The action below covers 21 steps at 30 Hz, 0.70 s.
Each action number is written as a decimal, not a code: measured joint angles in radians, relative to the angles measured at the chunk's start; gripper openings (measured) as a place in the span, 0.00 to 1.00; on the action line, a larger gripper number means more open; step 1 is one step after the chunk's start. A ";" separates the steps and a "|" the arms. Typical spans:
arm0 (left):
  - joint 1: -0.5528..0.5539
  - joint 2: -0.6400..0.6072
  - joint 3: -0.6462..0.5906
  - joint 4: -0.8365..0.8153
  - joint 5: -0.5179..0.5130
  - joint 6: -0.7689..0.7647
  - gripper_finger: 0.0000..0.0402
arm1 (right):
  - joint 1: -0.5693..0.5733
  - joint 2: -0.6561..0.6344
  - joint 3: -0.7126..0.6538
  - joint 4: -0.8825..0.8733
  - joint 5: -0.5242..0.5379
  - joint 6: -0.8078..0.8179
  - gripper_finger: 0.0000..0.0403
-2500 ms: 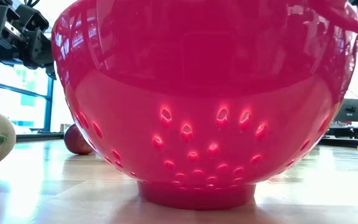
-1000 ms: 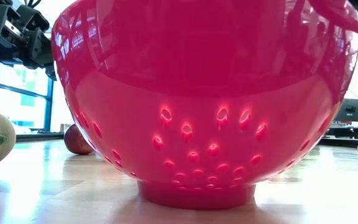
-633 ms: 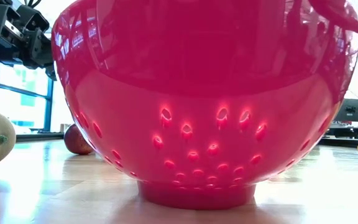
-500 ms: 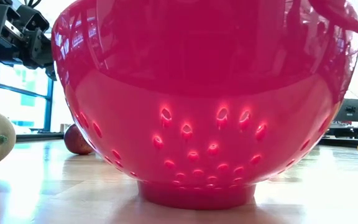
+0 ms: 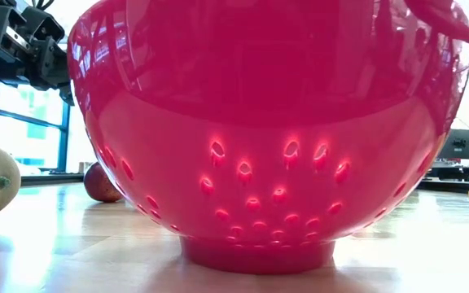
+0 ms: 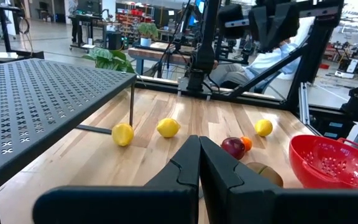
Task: Pick & Place Fruit
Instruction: Put the colander on the shelf
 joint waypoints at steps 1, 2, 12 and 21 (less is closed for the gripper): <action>0.000 0.000 0.000 0.000 0.000 0.000 0.00 | 0.004 0.012 0.021 -0.028 -0.010 0.026 0.00; 0.000 0.000 0.000 0.000 0.000 0.000 0.00 | 0.007 0.024 0.042 -0.054 -0.020 0.053 0.01; 0.000 0.000 0.000 -0.001 0.000 0.000 0.00 | 0.049 0.118 0.202 -0.177 -0.185 0.278 0.01; 0.000 0.000 0.000 -0.002 0.000 0.000 0.00 | 0.108 0.125 0.214 -0.307 -0.201 0.492 0.00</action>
